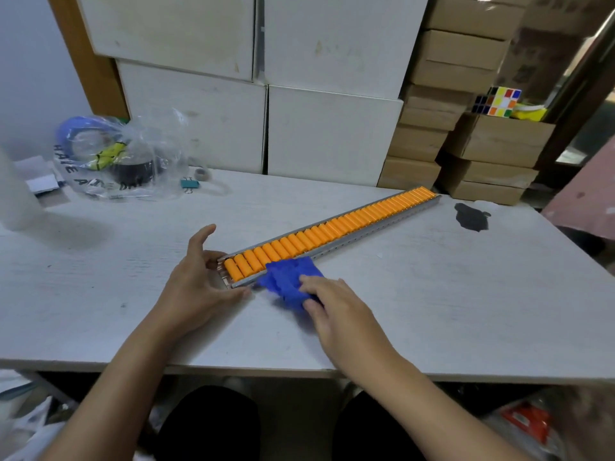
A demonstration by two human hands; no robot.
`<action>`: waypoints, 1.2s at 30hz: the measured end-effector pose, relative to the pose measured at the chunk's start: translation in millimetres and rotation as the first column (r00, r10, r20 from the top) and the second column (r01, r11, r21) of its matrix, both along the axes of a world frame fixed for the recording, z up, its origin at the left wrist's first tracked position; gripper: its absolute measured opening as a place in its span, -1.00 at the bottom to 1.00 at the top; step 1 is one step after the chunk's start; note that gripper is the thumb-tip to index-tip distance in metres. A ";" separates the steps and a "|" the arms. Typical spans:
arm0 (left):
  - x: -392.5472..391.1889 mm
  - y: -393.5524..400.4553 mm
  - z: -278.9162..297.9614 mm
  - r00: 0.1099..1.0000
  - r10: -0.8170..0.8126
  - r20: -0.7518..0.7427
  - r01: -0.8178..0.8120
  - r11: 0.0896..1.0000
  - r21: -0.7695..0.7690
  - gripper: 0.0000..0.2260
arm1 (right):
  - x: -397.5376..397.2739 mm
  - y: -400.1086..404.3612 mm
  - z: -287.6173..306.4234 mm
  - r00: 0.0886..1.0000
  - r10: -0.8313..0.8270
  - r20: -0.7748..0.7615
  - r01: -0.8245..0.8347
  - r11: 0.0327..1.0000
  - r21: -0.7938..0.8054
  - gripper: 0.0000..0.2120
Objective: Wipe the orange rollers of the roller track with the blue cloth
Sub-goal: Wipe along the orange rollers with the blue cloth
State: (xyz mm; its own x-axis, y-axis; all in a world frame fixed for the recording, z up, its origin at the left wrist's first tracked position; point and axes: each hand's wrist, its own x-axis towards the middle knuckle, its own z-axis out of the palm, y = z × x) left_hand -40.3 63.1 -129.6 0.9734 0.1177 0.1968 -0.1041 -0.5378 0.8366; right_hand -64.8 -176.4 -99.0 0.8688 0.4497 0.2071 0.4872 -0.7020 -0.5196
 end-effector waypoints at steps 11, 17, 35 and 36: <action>-0.2 -1.6 2.5 0.999 0.015 -0.042 -0.015 1.000 0.003 -0.05 | 29.9 49.1 20.3 0.970 0.241 0.033 -0.232 0.956 -0.178 -0.54; 2.0 2.4 -1.0 0.999 0.024 -0.048 -0.023 1.000 0.012 -0.13 | 62.1 70.3 6.0 0.911 0.412 0.033 -0.377 0.860 -0.344 -0.41; 2.6 -0.3 -3.1 0.998 0.053 -0.042 -0.050 0.997 0.053 -0.19 | 113.1 11.6 -9.1 0.955 0.288 0.067 -0.240 0.888 -0.391 -0.39; 1.0 -1.9 -2.6 0.997 0.064 -0.046 -0.062 0.997 0.046 -0.19 | 116.1 8.0 -8.7 0.958 0.279 0.067 -0.232 0.891 -0.391 -0.39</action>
State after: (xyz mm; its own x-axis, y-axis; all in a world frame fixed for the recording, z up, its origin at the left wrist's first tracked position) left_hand -39.2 61.1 -132.3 0.9727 0.1711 0.1566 -0.0293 -0.5790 0.8148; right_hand 51.4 -168.5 -107.8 0.6932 0.7171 0.0725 0.7171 -0.6760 -0.1699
